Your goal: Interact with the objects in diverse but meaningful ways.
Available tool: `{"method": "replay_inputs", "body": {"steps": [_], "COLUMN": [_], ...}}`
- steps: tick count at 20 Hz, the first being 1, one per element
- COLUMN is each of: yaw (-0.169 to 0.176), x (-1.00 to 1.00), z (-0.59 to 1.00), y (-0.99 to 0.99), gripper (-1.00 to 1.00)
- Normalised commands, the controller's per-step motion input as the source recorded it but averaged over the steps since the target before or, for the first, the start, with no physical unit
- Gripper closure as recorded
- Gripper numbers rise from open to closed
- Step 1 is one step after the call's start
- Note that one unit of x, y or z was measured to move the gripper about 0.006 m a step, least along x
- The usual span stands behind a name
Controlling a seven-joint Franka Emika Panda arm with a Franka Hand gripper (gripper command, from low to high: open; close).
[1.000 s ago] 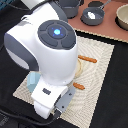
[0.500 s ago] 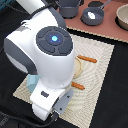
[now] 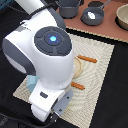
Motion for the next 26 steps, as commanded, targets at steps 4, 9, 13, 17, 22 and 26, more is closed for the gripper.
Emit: {"method": "replay_inputs", "body": {"steps": [4,9,13,17,22,26], "yaw": [0.028,0.041,0.029,0.028,0.030,0.027], "x": [0.09,0.00,0.00,0.00,0.00,0.00], "z": [0.81,0.61,0.46,0.35,0.21,0.13], "y": [0.68,0.86,0.91,0.90,0.88,0.88], "gripper": [1.00,1.00,1.00,1.00,1.00,1.00]}}
